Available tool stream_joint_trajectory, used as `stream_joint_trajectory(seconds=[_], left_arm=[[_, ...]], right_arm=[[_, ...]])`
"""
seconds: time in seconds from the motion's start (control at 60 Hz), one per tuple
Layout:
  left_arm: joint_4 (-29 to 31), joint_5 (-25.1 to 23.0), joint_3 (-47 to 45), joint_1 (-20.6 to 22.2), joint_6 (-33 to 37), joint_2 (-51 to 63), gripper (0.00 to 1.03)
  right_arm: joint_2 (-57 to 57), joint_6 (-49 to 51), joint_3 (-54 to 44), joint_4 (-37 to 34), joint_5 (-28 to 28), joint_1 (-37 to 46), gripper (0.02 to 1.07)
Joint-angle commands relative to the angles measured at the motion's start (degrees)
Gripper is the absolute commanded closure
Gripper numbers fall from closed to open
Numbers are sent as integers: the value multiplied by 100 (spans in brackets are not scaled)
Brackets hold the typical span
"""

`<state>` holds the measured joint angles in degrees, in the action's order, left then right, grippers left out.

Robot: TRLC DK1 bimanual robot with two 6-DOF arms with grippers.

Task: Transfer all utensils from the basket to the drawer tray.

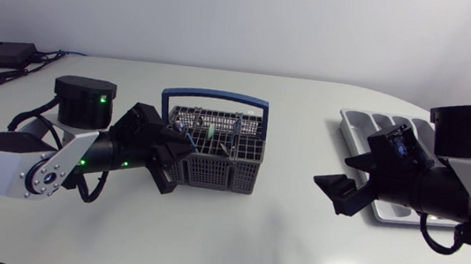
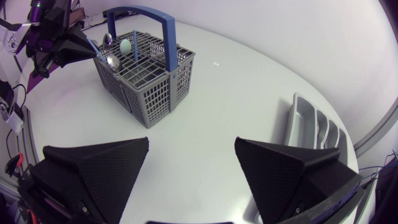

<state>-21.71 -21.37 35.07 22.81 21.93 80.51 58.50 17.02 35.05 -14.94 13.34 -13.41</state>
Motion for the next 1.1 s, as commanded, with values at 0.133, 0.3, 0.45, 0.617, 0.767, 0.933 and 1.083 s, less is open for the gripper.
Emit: stream_joint_trajectory(seconds=[0.133,0.3,0.45,0.617,0.767,0.933,1.083], left_arm=[[-149,-157,193,-110,127,167,96],[-193,-166,228,-84,127,220,96],[-210,-166,246,-66,127,237,92],[-202,-157,184,-66,127,237,74],[-96,-157,105,-57,171,105,66],[-61,-157,105,-13,197,35,62],[-35,-157,220,66,180,105,62]], right_arm=[[162,100,-59,140,19,-39,7],[188,109,-68,149,2,-39,7],[188,109,-77,158,-7,-39,7],[162,109,-103,167,-7,-48,7],[162,135,-112,167,-16,-39,7],[171,127,-121,176,-25,-57,7],[171,127,-130,176,-25,-65,7]])
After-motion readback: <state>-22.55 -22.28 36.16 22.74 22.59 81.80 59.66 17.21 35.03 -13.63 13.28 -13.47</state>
